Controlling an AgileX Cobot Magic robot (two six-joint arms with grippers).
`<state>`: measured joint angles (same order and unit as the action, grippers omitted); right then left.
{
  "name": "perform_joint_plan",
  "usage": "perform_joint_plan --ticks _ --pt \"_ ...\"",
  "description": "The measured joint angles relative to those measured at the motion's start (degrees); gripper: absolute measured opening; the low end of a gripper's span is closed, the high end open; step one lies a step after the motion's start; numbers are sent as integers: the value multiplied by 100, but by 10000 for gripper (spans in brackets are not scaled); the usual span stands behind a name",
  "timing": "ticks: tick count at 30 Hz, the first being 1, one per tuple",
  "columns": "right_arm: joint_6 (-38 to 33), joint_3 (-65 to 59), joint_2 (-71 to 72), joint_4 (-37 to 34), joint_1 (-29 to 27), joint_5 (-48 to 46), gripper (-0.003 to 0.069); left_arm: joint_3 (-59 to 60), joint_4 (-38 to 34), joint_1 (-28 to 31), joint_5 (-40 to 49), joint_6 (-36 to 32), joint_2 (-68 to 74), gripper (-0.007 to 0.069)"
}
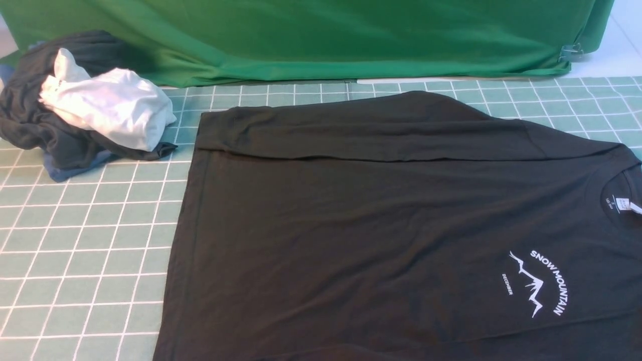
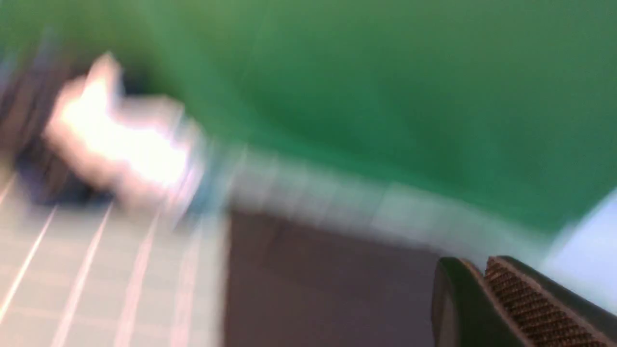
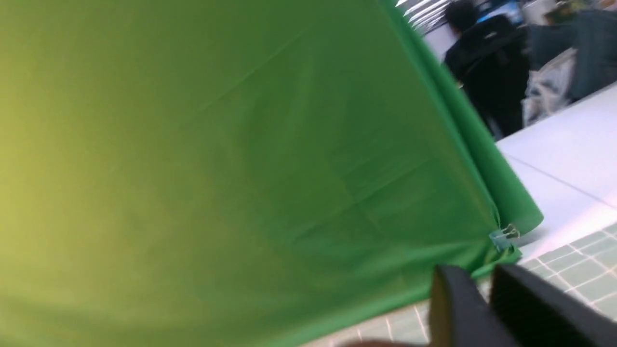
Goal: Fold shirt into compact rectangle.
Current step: 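Grasp the left edge of the dark T-shirt lying flat on the table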
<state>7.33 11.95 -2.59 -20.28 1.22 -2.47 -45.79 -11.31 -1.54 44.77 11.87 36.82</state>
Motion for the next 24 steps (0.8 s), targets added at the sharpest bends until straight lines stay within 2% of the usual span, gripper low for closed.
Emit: perform_joint_plan --ticks 2,4,6,7,10,12,13,14,15,17,18,20,24 --pt "-538 646 -427 13 67 -646 38 13 -298 0 847 -455 679 36" --pt "-857 1197 -1010 20 93 -1212 28 136 -585 0 1172 -820 1229 36" --pt "-991 1498 -1342 28 102 -1496 25 263 -743 -1 1240 -1082 1556 36" --pt "-1273 2056 -1971 35 102 -2112 23 446 -855 -15 1205 -1316 1974 31" --pt "-1787 2843 -2844 41 106 -3134 23 711 -871 -165 1086 -1416 2426 11" --pt "-2124 3345 -3487 41 106 -3745 23 879 -860 -526 962 -1399 2655 3" --pt "-2148 3378 -3539 41 106 -3833 23 892 -860 -526 950 -1390 2672 3" --pt "-2310 3586 -3944 41 106 -4063 23 982 -770 -1025 797 -1235 2788 1" --pt "-2310 3599 -3944 41 106 -4082 23 990 -771 -1025 779 -1187 2799 1" --pt "-2414 3641 -4380 41 106 -4281 23 1009 -462 -1832 542 -626 2904 1" --pt "-2414 3641 -4402 41 106 -4296 23 1009 -440 -1887 529 -626 2905 1" --pt "-2433 3641 -4616 41 106 -4462 23 1009 -235 -2483 472 -232 3025 1" --pt "-2449 3647 -4696 41 106 -4513 23 1009 -159 -2940 468 -73 3253 1"
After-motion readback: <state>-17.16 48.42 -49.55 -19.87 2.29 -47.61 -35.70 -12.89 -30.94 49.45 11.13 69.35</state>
